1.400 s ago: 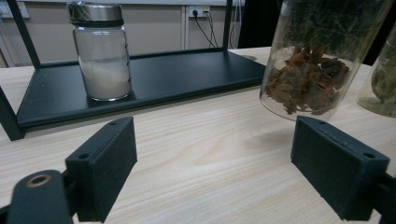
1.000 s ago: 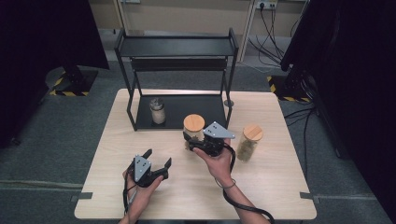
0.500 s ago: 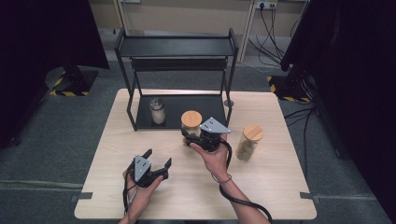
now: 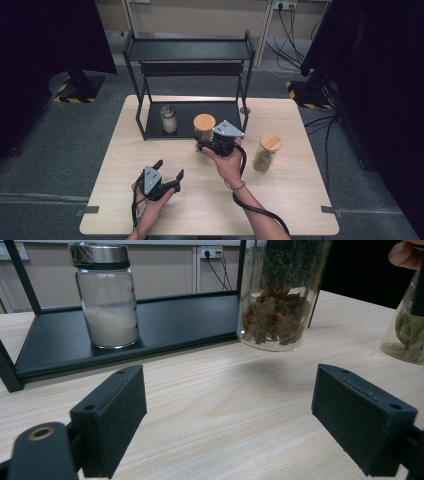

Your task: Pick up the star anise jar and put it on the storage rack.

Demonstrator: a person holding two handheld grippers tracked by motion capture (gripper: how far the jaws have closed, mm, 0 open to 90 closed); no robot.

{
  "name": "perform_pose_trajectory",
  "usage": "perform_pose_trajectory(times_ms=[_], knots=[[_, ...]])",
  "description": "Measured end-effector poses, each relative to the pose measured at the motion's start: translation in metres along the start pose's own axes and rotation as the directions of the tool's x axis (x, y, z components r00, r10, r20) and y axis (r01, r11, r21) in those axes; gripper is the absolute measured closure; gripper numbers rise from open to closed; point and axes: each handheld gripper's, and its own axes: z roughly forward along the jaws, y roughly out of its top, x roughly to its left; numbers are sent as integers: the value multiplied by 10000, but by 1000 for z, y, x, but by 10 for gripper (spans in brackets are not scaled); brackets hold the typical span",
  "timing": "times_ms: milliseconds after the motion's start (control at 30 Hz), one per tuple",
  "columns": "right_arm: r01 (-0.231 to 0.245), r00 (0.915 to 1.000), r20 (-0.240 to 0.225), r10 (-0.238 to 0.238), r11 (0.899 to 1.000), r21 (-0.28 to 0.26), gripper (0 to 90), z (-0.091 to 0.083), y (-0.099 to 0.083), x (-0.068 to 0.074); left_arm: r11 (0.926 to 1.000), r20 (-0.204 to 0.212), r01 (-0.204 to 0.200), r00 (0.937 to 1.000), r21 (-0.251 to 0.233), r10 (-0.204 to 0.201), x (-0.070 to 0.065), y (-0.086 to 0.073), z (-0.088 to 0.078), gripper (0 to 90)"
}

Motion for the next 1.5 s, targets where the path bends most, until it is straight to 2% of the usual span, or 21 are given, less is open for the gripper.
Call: perform_pose_trajectory(times_ms=[767, 1500], knots=[[-69, 9999, 138, 67, 9999, 155, 256, 24, 8, -3, 10000, 27, -4, 10000, -7, 4, 0, 0, 0, 139], [-269, 9988, 426, 254, 9990, 355, 256, 45, 13, -13, 10000, 26, -70, 10000, -24, 70, 0, 0, -1, 138]])
